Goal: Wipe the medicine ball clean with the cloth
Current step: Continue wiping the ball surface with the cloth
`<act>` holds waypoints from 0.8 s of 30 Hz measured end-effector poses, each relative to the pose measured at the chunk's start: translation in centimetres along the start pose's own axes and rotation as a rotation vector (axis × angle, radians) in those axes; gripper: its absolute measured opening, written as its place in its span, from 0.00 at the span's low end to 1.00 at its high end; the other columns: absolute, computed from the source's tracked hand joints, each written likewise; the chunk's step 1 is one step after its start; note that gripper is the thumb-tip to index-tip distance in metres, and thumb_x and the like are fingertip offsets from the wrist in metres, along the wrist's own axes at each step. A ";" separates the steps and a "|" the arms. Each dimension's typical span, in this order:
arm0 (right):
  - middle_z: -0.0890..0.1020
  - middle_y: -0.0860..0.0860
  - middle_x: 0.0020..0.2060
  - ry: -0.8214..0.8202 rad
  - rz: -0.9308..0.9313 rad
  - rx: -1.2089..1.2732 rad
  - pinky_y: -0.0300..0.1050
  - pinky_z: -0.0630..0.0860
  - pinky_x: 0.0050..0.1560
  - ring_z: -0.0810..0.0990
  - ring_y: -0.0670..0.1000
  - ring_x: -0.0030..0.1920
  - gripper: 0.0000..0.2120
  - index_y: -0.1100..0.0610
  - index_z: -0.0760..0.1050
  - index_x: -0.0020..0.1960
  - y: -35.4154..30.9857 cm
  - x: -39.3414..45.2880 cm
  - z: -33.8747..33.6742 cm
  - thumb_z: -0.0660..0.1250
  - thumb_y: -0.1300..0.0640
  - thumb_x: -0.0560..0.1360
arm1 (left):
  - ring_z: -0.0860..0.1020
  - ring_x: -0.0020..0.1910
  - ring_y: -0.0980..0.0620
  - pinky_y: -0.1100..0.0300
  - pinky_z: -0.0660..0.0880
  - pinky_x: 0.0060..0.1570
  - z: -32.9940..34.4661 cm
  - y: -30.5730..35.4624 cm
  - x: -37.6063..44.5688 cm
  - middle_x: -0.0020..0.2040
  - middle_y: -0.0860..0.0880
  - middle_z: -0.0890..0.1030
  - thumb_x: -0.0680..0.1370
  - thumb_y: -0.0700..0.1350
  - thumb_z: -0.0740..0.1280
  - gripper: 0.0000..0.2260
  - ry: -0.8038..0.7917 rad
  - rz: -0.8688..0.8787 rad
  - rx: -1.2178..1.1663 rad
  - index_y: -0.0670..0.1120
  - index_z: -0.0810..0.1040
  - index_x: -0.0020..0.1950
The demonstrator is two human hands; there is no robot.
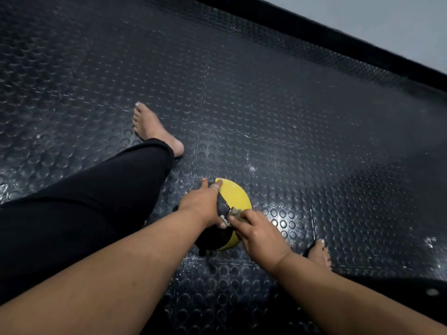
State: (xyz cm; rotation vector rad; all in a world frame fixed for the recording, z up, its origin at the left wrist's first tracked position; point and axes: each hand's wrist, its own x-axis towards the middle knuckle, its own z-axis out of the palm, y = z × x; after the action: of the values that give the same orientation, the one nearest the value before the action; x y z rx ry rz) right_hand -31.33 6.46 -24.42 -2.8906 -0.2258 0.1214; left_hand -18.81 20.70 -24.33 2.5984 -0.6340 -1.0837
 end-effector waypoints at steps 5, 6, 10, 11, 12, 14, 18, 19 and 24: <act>0.79 0.50 0.44 0.000 0.014 -0.019 0.40 0.77 0.34 0.79 0.53 0.40 0.22 0.52 0.81 0.55 0.3 -1.5 0.1 0.78 0.61 0.62 | 0.62 0.75 0.38 0.46 0.67 0.69 0.3 0.2 -0.5 0.81 0.46 0.45 0.65 0.58 0.79 0.54 0.009 0.003 0.012 0.56 0.46 0.80; 0.79 0.50 0.42 0.002 0.015 -0.025 0.40 0.76 0.32 0.79 0.53 0.39 0.20 0.51 0.82 0.53 0.5 -1.4 0.0 0.78 0.60 0.63 | 0.62 0.75 0.39 0.46 0.67 0.69 0.2 0.1 -0.4 0.81 0.47 0.45 0.65 0.57 0.79 0.54 0.010 0.001 -0.001 0.56 0.46 0.80; 0.76 0.49 0.43 0.083 0.301 0.193 0.34 0.73 0.39 0.77 0.49 0.41 0.09 0.53 0.81 0.54 0.2 -1.2 -1.5 0.68 0.59 0.74 | 0.60 0.77 0.43 0.49 0.63 0.72 -0.8 -1.1 0.0 0.81 0.47 0.47 0.66 0.55 0.79 0.53 -0.015 -0.015 -0.103 0.54 0.46 0.80; 0.75 0.47 0.45 0.110 0.444 0.274 0.29 0.70 0.42 0.75 0.46 0.43 0.10 0.53 0.80 0.56 0.4 -0.9 -1.8 0.66 0.57 0.76 | 0.60 0.76 0.44 0.50 0.63 0.73 -1.1 -1.4 0.3 0.81 0.47 0.50 0.66 0.55 0.79 0.53 -0.025 -0.019 -0.142 0.54 0.47 0.80; 0.75 0.47 0.47 0.138 0.581 0.358 0.25 0.67 0.42 0.75 0.43 0.44 0.11 0.53 0.78 0.58 0.8 -0.4 -2.0 0.65 0.57 0.77 | 0.62 0.76 0.44 0.51 0.63 0.72 -1.3 -1.6 0.6 0.80 0.47 0.54 0.66 0.55 0.79 0.52 -0.033 -0.028 -0.199 0.53 0.49 0.80; 0.78 0.50 0.51 0.159 0.779 0.507 0.30 0.70 0.48 0.77 0.46 0.47 0.12 0.55 0.78 0.60 1.5 1.2 -1.7 0.65 0.57 0.77 | 0.65 0.74 0.44 0.53 0.65 0.70 -1.5 -1.6 1.1 0.78 0.47 0.60 0.66 0.57 0.79 0.49 -0.031 -0.066 -0.349 0.52 0.54 0.79; 0.82 0.52 0.48 0.052 0.901 0.646 0.36 0.72 0.44 0.78 0.48 0.45 0.11 0.58 0.79 0.57 1.2 2.9 -0.3 0.67 0.59 0.75 | 0.64 0.74 0.42 0.48 0.65 0.71 -0.1 -0.9 1.4 0.76 0.45 0.62 0.64 0.63 0.77 0.50 0.100 -0.224 -0.498 0.49 0.58 0.78; 0.82 0.50 0.44 0.008 0.886 0.628 0.36 0.71 0.41 0.78 0.48 0.43 0.09 0.58 0.79 0.54 0.9 2.6 0.1 0.67 0.60 0.75 | 0.62 0.75 0.41 0.46 0.64 0.71 -0.1 -1.2 1.5 0.77 0.44 0.60 0.63 0.64 0.78 0.52 0.113 -0.283 -0.497 0.49 0.56 0.78; 0.82 0.51 0.39 0.069 1.055 0.752 0.42 0.74 0.44 0.80 0.52 0.42 0.05 0.56 0.80 0.47 1.4 1.1 1.0 0.67 0.62 0.72 | 0.71 0.68 0.39 0.48 0.71 0.64 -1.0 -1.6 -1.0 0.74 0.41 0.67 0.65 0.56 0.80 0.52 -0.202 -0.437 -0.719 0.42 0.54 0.79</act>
State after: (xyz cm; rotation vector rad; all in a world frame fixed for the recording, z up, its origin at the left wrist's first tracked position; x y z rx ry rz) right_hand -30.19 5.53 -25.76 -1.9655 1.1082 0.2176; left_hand -18.23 22.64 -23.68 2.0328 0.2843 -1.3846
